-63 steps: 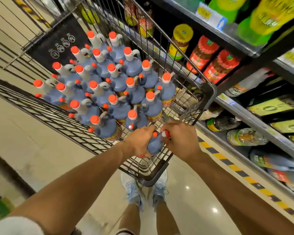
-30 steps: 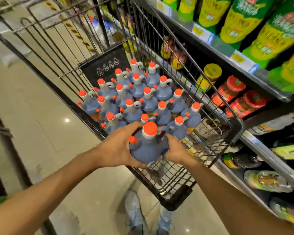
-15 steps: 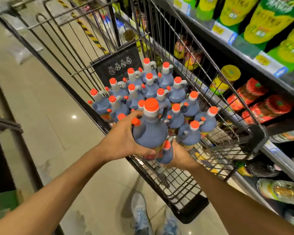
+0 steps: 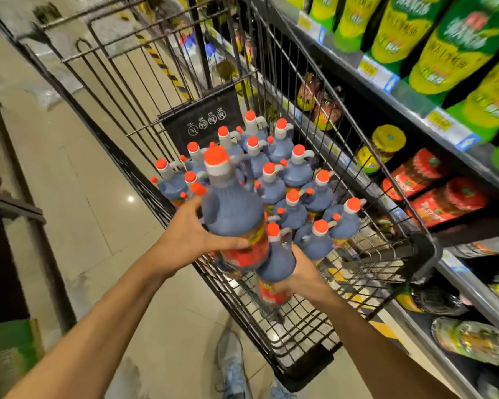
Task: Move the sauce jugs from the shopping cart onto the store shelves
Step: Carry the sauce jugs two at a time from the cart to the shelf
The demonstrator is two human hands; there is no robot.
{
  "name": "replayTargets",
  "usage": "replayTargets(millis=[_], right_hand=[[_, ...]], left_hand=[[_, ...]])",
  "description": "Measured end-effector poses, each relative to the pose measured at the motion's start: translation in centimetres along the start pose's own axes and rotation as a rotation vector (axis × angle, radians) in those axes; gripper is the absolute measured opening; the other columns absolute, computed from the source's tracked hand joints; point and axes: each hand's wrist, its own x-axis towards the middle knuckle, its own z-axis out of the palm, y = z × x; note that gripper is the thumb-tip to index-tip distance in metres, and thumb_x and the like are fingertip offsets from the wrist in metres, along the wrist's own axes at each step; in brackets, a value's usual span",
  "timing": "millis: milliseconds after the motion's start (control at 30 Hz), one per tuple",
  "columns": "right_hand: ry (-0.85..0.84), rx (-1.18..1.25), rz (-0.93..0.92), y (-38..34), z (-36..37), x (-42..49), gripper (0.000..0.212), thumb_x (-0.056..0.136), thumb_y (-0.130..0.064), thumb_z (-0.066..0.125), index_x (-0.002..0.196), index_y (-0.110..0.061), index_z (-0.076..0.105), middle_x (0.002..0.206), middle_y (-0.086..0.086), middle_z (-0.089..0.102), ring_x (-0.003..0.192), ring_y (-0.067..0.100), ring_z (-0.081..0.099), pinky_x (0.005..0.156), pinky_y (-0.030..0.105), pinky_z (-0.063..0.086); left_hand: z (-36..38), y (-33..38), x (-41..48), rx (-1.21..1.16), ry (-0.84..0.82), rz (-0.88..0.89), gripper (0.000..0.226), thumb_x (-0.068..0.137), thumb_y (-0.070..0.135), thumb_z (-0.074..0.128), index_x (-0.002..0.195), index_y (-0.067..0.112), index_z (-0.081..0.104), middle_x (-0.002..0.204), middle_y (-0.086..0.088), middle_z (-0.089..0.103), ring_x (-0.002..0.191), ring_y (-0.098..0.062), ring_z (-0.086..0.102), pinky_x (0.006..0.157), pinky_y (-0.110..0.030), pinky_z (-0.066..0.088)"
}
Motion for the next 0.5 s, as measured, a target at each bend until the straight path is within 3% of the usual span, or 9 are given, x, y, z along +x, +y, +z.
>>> replayTargets(millis=[133, 300, 400, 500], right_hand=[[-0.019, 0.007, 0.027, -2.2, -1.8, -3.9, 0.082, 0.062, 0.004, 0.088, 0.132, -0.011, 0.049, 0.128, 0.002, 0.064, 0.118, 0.022, 0.062, 0.095, 0.038, 0.052], [0.135, 0.092, -0.019, -6.8, -3.5, -10.2, 0.076, 0.050, -0.008, 0.095, 0.119, -0.018, 0.064, 0.117, 0.009, 0.072, 0.107, 0.030, 0.069, 0.093, 0.048, 0.054], [0.269, 0.261, -0.097, -9.9, -4.9, -13.9, 0.075, 0.052, 0.006, 0.085, 0.122, -0.010, 0.063, 0.118, 0.018, 0.070, 0.111, 0.039, 0.066, 0.099, 0.058, 0.048], [0.276, 0.343, -0.261, -14.7, -5.6, -17.5, 0.078, 0.051, -0.004, 0.084, 0.125, -0.014, 0.063, 0.121, 0.015, 0.070, 0.110, 0.037, 0.067, 0.097, 0.058, 0.050]], left_hand=[[-0.4, 2.4, -1.5, -0.166, 0.101, -0.008, 0.076, 0.050, 0.015, 0.095, 0.118, 0.016, 0.062, 0.114, 0.006, 0.073, 0.105, -0.010, 0.069, 0.082, -0.021, 0.056], [0.1, 7.7, -3.8, -0.303, 0.176, 0.026, 0.085, 0.048, 0.026, 0.092, 0.125, 0.011, 0.060, 0.118, -0.003, 0.071, 0.109, -0.021, 0.068, 0.084, -0.028, 0.056], [0.6, 11.4, -5.1, -0.327, 0.176, 0.036, 0.081, 0.051, 0.017, 0.090, 0.124, 0.007, 0.059, 0.116, -0.006, 0.072, 0.107, -0.022, 0.069, 0.081, -0.029, 0.057], [1.7, 14.7, -6.4, -0.300, 0.137, 0.038, 0.077, 0.054, 0.011, 0.090, 0.124, 0.004, 0.059, 0.119, -0.009, 0.071, 0.109, -0.024, 0.068, 0.090, -0.039, 0.055]])
